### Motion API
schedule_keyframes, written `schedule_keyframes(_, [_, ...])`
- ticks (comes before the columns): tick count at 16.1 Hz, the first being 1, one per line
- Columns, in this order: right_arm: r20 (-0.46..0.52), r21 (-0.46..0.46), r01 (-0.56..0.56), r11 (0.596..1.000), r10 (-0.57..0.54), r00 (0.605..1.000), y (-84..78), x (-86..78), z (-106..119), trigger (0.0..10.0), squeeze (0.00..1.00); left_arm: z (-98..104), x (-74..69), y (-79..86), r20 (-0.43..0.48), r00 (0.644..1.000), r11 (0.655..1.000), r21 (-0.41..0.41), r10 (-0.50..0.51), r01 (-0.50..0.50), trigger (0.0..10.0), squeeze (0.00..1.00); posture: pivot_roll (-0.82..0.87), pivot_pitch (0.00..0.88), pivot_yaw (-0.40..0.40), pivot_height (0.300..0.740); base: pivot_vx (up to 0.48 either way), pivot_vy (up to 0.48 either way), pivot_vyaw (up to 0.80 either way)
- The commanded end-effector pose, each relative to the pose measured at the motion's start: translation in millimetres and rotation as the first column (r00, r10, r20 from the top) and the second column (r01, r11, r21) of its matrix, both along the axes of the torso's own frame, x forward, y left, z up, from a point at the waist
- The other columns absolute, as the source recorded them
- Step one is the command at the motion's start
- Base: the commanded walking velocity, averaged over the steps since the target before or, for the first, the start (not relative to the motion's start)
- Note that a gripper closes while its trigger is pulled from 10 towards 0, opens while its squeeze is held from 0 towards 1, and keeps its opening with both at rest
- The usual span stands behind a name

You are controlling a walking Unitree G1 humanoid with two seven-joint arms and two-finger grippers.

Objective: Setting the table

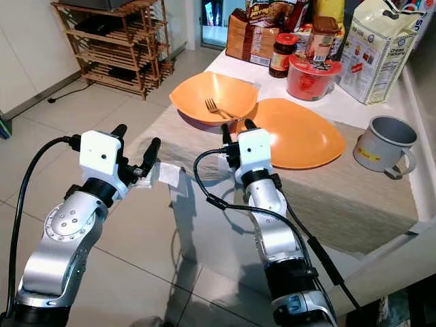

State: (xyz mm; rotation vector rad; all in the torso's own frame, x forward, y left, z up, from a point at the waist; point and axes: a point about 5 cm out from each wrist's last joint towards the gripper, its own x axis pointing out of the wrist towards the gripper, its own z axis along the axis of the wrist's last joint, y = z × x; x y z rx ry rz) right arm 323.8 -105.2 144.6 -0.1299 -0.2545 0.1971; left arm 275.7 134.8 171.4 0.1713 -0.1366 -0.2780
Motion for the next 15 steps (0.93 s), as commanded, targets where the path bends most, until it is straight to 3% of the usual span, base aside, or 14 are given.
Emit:
schedule_keyframes(1, [0.028,-0.005,0.010,1.000,-0.010,1.000,-1.8,2.4,6.7,0.0,0.00,2.3,-1.4,-1.1,0.006,1.000,1.000,0.005,0.004,-0.004,10.0,0.00,0.16,0.043,-0.017,0.740,0.000,0.000,0.00])
schedule_keyframes(3, [0.034,-0.009,0.027,1.000,-0.026,0.999,-4.5,3.2,7.7,0.4,0.00,2.2,-1.1,-1.7,0.006,1.000,1.000,0.003,0.002,-0.002,10.0,0.00,0.15,0.040,-0.016,0.740,0.000,0.000,0.00])
schedule_keyframes(4, [0.037,-0.014,0.036,0.999,-0.036,0.999,-5.6,3.8,8.0,7.3,0.00,2.2,-0.8,-2.2,0.007,1.000,1.000,0.002,0.001,-0.001,10.0,0.00,0.15,0.040,-0.016,0.740,0.000,0.000,0.00])
schedule_keyframes(5, [0.036,-0.027,0.044,0.999,-0.043,0.998,-6.1,4.3,7.7,10.0,0.00,2.1,-0.1,-3.2,0.006,1.000,1.000,0.001,-0.002,0.002,10.0,0.00,0.15,0.039,-0.015,0.740,0.000,0.000,0.00])
schedule_keyframes(7, [0.032,-0.025,0.051,0.998,-0.050,0.998,-6.4,4.7,6.5,10.0,0.00,2.3,0.1,-3.6,0.007,1.000,1.000,0.001,-0.004,0.004,10.0,0.00,0.15,0.041,-0.015,0.740,0.000,0.000,0.00])
schedule_keyframes(8, [0.031,-0.027,0.058,0.998,-0.057,0.998,-6.8,5.1,5.7,10.0,0.89,2.1,-0.1,-3.9,0.007,1.000,1.000,0.001,-0.005,0.005,10.0,0.00,0.15,0.040,-0.015,0.740,0.000,0.000,0.00])
schedule_keyframes(9, [0.031,-0.016,0.064,0.998,-0.064,0.997,-7.2,5.3,5.7,10.0,0.89,2.1,0.0,-4.0,0.007,1.000,1.000,0.001,-0.005,0.005,10.0,0.00,0.15,0.040,-0.015,0.740,0.000,0.000,0.00])
schedule_keyframes(10, [0.031,-0.016,0.066,0.998,-0.065,0.997,-6.9,6.0,6.1,10.0,1.00,2.1,0.1,-3.8,0.007,1.000,1.000,0.001,-0.005,0.005,10.0,0.00,0.15,0.040,-0.015,0.740,0.000,0.000,0.00])
schedule_keyframes(15, [0.029,-0.014,0.064,0.998,-0.064,0.998,-6.4,7.5,6.2,10.0,1.00,4.2,0.4,-3.6,0.011,1.000,1.000,0.005,-0.006,0.006,10.0,0.00,0.15,0.051,-0.009,0.740,0.000,0.000,0.00])
